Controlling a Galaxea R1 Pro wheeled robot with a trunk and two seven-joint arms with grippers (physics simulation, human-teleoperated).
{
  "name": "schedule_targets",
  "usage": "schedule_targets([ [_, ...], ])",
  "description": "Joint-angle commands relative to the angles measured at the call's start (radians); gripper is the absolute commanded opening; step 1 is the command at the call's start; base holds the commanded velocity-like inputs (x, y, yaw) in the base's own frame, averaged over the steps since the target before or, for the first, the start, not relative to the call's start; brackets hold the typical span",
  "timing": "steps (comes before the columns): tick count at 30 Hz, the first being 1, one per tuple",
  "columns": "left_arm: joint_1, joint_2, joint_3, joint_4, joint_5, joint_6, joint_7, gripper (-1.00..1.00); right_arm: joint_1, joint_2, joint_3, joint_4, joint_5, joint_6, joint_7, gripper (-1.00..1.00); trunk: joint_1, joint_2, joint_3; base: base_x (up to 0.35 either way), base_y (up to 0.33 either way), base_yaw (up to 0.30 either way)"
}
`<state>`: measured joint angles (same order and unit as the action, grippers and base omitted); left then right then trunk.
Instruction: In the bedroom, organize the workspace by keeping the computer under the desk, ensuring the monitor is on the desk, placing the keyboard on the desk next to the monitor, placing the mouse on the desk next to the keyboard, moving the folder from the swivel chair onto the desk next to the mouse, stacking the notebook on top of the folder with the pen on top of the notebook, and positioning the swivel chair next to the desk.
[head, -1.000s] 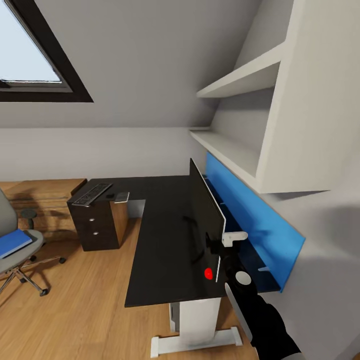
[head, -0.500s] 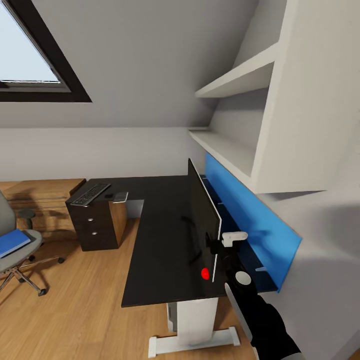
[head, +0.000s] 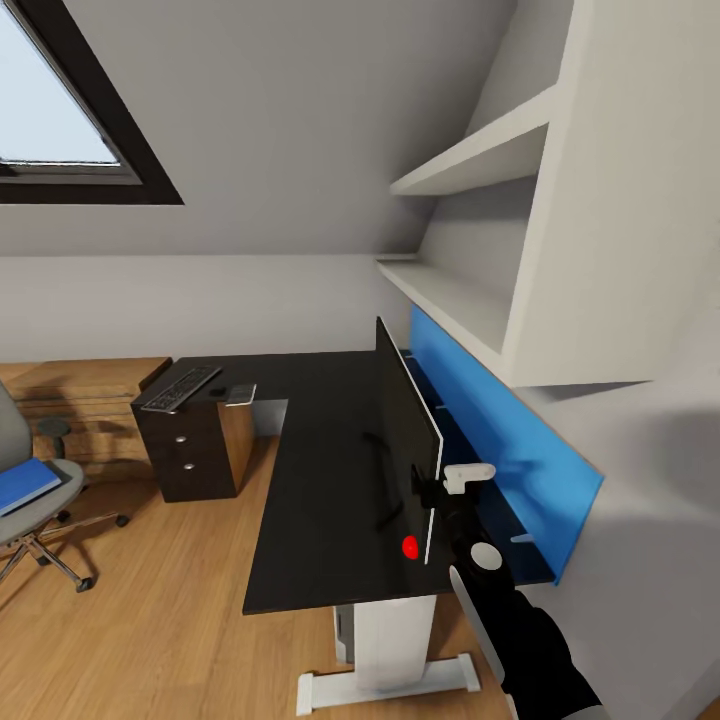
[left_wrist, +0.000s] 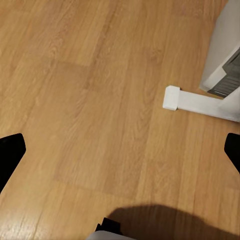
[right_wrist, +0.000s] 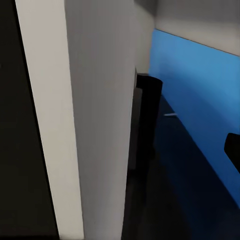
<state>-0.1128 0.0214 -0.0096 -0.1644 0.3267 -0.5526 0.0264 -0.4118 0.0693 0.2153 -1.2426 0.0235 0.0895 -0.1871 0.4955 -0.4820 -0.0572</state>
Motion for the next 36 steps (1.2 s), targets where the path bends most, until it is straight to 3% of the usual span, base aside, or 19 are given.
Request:
schedule_targets([
  [1, -0.001, 0.0, -0.001, 0.0, 0.0, -0.003, 0.003, 1.0, -0.001, 0.0, 0.002, -0.001, 0.002, 0.007, -0.006, 1.0, 0.001, -0.002, -0.002, 0.0, 0.0, 0.0],
  [36, -0.001, 0.0, -0.003, 0.0, 0.0, -0.033, 0.003, 1.0, -0.001, 0.0, 0.003, 0.018, 0.003, 0.006, -0.003, 1.0, 0.001, -0.002, -0.002, 0.0, -0.015, 0.0],
])
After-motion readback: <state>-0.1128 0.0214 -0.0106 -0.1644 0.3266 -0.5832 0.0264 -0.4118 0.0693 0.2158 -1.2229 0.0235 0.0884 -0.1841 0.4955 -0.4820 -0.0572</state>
